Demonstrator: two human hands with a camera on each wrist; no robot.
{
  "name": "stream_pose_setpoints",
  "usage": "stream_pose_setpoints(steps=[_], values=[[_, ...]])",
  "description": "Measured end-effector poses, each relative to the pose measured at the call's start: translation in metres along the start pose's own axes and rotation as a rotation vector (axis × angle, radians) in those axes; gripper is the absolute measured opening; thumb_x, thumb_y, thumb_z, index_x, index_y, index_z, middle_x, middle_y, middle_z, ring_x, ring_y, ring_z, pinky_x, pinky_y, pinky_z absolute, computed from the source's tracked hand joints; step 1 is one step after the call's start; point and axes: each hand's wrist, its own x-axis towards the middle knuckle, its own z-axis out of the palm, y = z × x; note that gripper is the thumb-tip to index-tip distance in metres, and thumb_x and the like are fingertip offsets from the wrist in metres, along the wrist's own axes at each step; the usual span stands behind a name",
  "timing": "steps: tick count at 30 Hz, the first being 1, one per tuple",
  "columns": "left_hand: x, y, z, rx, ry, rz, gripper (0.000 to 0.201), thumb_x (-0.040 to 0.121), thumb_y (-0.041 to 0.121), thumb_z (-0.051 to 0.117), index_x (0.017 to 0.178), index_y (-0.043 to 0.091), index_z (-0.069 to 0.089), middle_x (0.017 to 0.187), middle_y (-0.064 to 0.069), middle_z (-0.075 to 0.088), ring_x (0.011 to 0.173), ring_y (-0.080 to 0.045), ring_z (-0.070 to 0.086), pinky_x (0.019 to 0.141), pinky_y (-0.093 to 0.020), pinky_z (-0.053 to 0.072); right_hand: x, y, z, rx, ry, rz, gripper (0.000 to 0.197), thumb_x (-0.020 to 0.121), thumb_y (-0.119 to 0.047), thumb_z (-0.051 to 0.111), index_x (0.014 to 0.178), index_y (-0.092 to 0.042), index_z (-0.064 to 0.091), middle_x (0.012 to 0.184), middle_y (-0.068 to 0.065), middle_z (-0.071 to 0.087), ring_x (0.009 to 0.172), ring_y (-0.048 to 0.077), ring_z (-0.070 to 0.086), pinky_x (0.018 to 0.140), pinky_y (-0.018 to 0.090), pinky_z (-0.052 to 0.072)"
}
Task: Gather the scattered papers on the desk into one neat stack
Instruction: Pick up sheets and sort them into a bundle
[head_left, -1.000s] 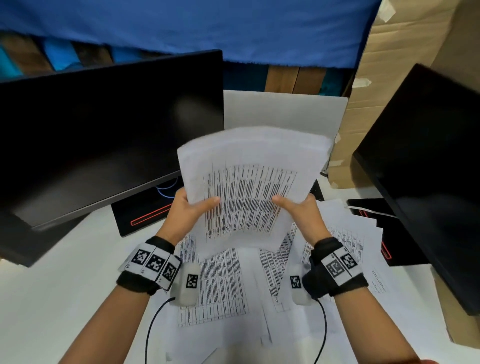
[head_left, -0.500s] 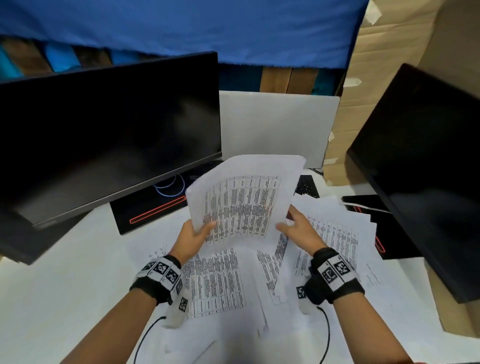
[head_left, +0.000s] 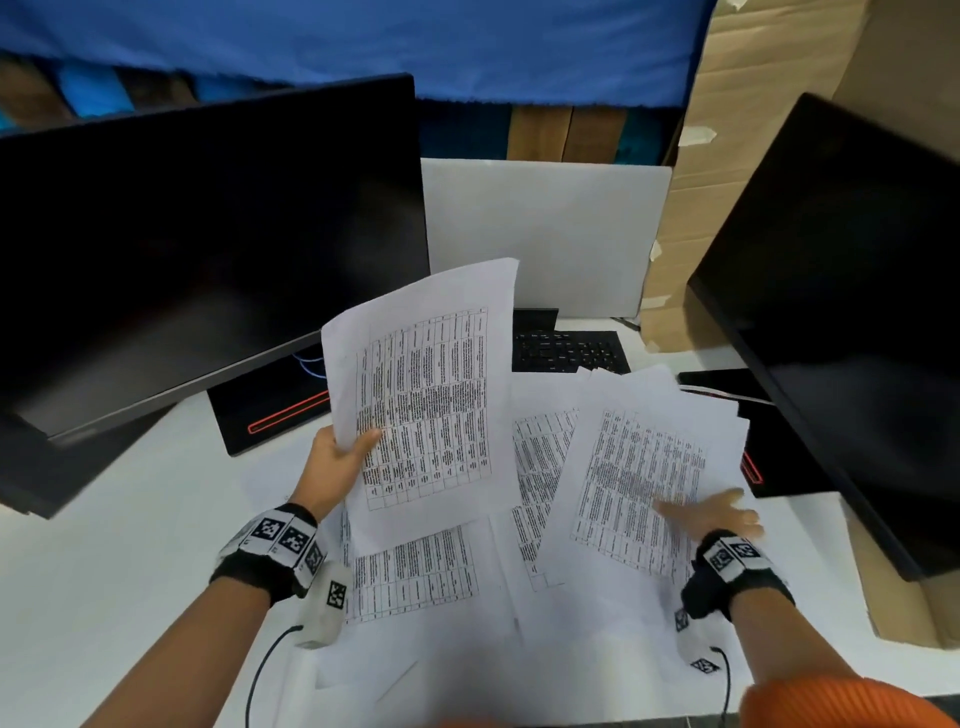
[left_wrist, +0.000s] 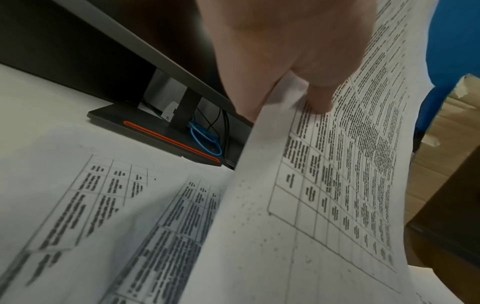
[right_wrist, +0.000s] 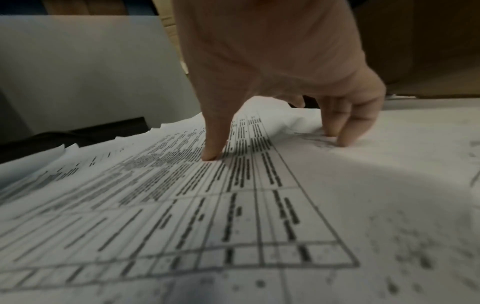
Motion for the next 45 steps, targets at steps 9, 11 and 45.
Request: stream_pose_setpoints(steps=[9, 11, 45], values=[[0.004, -0.011, 0.01, 0.044, 0.006, -0.043, 0.026, 0.082, 0.035, 0.057, 0.085, 0.009, 0.056, 0.081, -0.018, 0.055, 0.072, -0.031, 0.054, 0.066, -0.06, 0.05, 0.029, 0.0, -0.01, 0.05, -0.019, -0.158, 0.06, 0.07, -0.045, 0.072, 0.11, -0.002, 0.056, 0.128, 0.023, 0.052, 0.116, 0.036, 0.048, 0.1, 0.048, 0.04], [0.005, -0.011, 0.012, 0.054, 0.001, -0.051, 0.032, 0.084, 0.031, 0.056, 0.09, 0.0, 0.055, 0.081, -0.018, 0.054, 0.071, -0.03, 0.054, 0.066, -0.062, 0.049, 0.032, 0.009, -0.016, 0.095, 0.044, -0.065, 0.089, 0.071, -0.05, 0.07, 0.137, -0.003, 0.032, 0.143, 0.026, 0.031, 0.132, 0.04, 0.028, 0.108, 0.053, 0.026], [0.01, -0.021, 0.034, 0.034, 0.026, -0.088, 0.008, 0.087, 0.025, 0.055, 0.082, 0.019, 0.054, 0.066, -0.011, 0.051, 0.064, -0.026, 0.054, 0.064, -0.041, 0.05, 0.037, -0.02, -0.014, -0.014, 0.017, -0.055, 0.113, 0.06, -0.052, 0.078, 0.14, -0.001, 0.018, 0.148, 0.026, 0.019, 0.135, 0.04, 0.024, 0.108, 0.049, 0.028]])
